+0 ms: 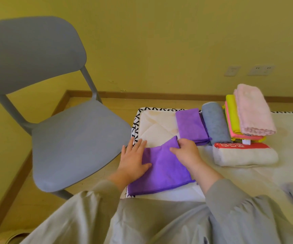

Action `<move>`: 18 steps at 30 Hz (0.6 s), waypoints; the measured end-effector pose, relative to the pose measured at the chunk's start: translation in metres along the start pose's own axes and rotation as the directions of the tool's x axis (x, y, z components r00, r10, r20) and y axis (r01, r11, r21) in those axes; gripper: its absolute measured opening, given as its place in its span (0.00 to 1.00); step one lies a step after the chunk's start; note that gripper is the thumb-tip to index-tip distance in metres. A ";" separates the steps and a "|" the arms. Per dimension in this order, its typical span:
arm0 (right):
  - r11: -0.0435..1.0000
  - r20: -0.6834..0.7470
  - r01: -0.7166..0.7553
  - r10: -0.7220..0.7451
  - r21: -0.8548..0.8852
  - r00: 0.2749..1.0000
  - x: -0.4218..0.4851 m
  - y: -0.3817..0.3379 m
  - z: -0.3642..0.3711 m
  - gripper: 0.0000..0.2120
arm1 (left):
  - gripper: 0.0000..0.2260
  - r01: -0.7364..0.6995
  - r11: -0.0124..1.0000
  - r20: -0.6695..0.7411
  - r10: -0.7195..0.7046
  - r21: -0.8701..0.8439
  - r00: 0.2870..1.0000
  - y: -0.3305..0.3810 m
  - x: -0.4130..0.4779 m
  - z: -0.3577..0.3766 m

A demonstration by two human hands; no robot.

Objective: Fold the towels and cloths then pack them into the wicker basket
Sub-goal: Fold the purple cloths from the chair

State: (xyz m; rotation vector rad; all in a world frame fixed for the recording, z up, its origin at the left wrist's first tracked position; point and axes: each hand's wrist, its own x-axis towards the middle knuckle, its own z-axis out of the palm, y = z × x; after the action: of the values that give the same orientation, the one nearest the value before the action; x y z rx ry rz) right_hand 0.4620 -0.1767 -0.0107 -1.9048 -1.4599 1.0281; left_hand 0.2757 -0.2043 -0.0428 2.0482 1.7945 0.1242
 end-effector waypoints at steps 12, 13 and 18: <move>0.901 0.125 0.429 -0.433 0.060 0.892 -0.040 -0.058 -0.025 0.06 | 0.14 0.056 0.869 0.260 0.084 -0.491 0.962 0.021 -0.003 -0.111; 0.917 0.157 0.390 -0.399 0.085 0.903 -0.040 -0.057 -0.029 0.06 | 0.14 0.059 0.869 0.252 0.077 -0.491 0.965 0.023 -0.007 -0.113; 0.985 0.463 0.107 -0.157 0.132 0.872 -0.033 -0.022 -0.054 0.16 | 0.05 0.025 0.860 0.133 0.050 -0.510 0.990 0.035 -0.032 -0.125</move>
State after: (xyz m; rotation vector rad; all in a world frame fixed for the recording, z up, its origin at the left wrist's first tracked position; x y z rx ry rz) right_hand 0.4899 -0.2002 0.0461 -1.5158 -1.7299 1.5456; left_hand 0.2615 -0.2070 0.0902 1.6398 1.4621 0.4042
